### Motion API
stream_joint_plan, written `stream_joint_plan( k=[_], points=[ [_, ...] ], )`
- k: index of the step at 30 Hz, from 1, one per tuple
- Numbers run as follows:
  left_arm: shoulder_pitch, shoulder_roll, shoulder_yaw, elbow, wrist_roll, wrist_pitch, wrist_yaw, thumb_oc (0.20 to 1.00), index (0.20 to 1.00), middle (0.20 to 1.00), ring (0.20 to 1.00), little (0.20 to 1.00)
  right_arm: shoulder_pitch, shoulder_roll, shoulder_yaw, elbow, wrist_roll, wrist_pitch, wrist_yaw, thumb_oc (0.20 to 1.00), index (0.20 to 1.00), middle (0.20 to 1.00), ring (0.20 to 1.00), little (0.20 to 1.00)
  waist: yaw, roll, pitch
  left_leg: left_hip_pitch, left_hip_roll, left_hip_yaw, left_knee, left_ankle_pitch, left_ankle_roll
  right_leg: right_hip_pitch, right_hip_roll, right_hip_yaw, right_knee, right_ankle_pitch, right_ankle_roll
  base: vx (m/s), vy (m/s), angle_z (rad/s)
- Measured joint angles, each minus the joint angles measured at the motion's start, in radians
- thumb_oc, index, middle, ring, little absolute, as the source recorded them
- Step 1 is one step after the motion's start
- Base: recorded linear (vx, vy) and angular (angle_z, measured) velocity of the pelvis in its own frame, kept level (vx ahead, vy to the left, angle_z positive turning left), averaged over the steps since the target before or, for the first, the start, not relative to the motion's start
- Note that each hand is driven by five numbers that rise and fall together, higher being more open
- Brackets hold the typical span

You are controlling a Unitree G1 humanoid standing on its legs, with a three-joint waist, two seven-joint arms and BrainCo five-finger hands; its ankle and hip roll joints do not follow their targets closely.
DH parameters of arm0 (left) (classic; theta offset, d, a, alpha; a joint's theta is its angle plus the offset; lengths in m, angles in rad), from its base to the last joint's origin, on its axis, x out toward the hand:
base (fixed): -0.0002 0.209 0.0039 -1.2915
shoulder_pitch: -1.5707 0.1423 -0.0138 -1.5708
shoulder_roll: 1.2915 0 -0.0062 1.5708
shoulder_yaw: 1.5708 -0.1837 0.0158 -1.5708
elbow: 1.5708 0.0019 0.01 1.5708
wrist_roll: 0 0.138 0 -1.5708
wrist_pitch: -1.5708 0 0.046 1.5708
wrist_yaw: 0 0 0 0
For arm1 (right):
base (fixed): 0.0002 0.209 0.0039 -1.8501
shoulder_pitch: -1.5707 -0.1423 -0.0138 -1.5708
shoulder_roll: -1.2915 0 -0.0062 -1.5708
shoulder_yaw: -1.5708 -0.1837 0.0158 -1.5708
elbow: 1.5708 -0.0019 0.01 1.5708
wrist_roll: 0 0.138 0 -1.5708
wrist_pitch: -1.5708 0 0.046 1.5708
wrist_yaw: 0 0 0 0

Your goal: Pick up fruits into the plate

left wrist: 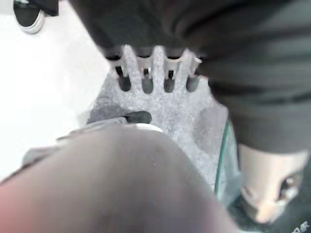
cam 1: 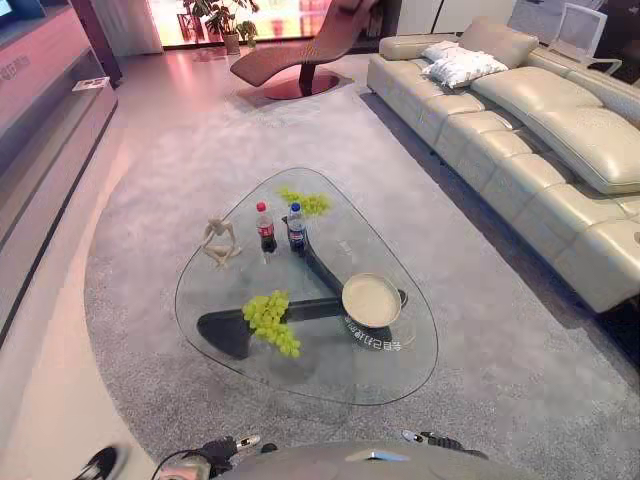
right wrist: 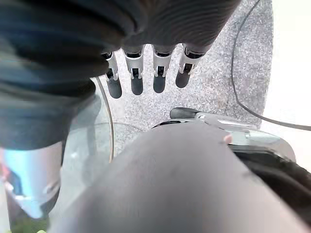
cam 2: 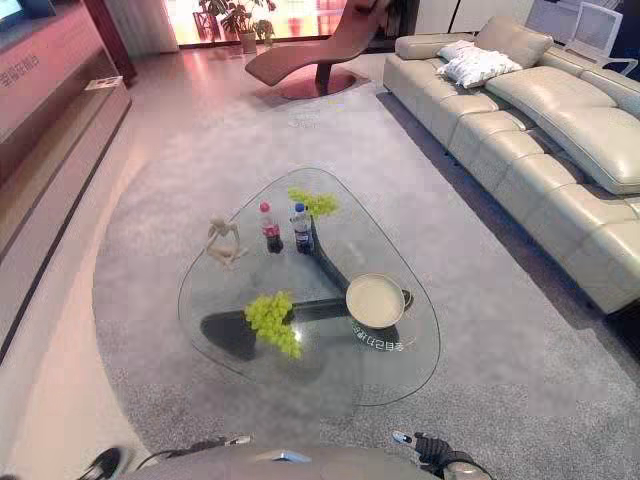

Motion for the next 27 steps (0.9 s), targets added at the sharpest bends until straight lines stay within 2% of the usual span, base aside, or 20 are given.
stream_joint_plan(
  k=[4, 10, 19, 27],
  points=[
    [-0.001, 0.000, -0.001, 0.000, 0.001, -0.029, 0.029, 1.000, 1.000, 1.000, 1.000, 1.000, 0.000, 0.000, 0.000, 0.000, 0.000, 0.000, 0.000, 1.000, 1.000, 1.000, 1.000, 1.000, -0.002, 0.000, 0.000, 0.000, 0.000, 0.001, 0.000, 0.000, 0.000, 0.000, 0.000, 0.001, 0.000, 0.000, 0.000, 0.10, 0.002, -0.22],
    [-0.003, 0.001, 0.003, 0.003, 0.002, -0.030, 0.079, 1.000, 1.000, 1.000, 1.000, 1.000, 0.000, -0.001, 0.000, 0.005, 0.000, 0.000, 0.013, 1.000, 1.000, 1.000, 1.000, 1.000, -0.001, -0.001, -0.001, 0.002, 0.001, 0.010, 0.000, -0.001, -0.001, -0.001, 0.002, 0.009, 0.001, 0.000, 0.000, 0.06, -0.028, -0.02],
    [-0.007, 0.005, 0.049, 0.021, 0.005, -0.035, 0.090, 1.000, 1.000, 1.000, 1.000, 1.000, 0.000, -0.001, 0.000, 0.011, -0.002, 0.001, 0.043, 1.000, 1.000, 1.000, 1.000, 1.000, 0.000, -0.010, -0.001, 0.010, 0.001, 0.027, 0.000, -0.002, -0.002, -0.001, 0.005, 0.025, 0.001, 0.001, 0.002, 0.06, -0.031, -0.05],
    [-0.025, 0.069, 0.069, 0.022, 0.060, -0.070, 0.089, 1.000, 1.000, 1.000, 1.000, 1.000, -0.005, -0.043, -0.002, 0.011, -0.001, 0.009, 0.092, 1.000, 1.000, 1.000, 1.000, 1.000, -0.001, -0.034, 0.018, 0.021, 0.005, 0.038, 0.000, -0.008, -0.001, -0.002, 0.005, 0.046, 0.000, 0.003, 0.003, 0.05, -0.041, -0.07]
  ],
)
